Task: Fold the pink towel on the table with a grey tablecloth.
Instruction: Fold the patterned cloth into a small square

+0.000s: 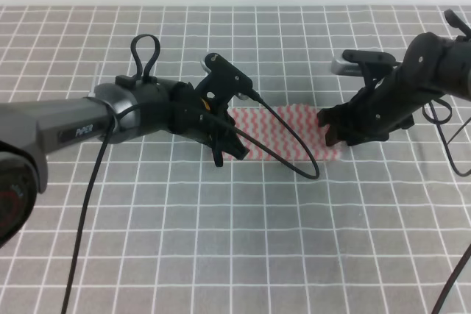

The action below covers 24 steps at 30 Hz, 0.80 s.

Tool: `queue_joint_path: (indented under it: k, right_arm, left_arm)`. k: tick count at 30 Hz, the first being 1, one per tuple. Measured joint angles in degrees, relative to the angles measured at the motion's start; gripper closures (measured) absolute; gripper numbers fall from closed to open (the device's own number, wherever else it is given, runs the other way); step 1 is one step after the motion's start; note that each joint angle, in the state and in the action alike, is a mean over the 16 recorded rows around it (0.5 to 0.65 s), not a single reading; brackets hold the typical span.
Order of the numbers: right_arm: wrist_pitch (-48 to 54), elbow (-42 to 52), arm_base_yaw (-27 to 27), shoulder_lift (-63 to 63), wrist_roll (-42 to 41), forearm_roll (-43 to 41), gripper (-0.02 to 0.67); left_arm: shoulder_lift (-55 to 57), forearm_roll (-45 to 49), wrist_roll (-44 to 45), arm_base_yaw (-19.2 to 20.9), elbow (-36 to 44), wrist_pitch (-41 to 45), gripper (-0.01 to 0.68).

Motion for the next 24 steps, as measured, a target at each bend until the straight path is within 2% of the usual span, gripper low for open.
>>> queue_joint_path:
  k: [20,24]
  right_arm:
    - [4.7,-3.7,0.2,1.2,0.0,-2.3,0.360]
    - [4.7,-3.8,0.2,1.6,0.0,-2.1,0.401]
  left_arm:
    - [-0.2,-0.1,0.1,0.0,0.2,0.3,0.674]
    - [-0.2,-0.1,0.1,0.0,0.2,0.4,0.674]
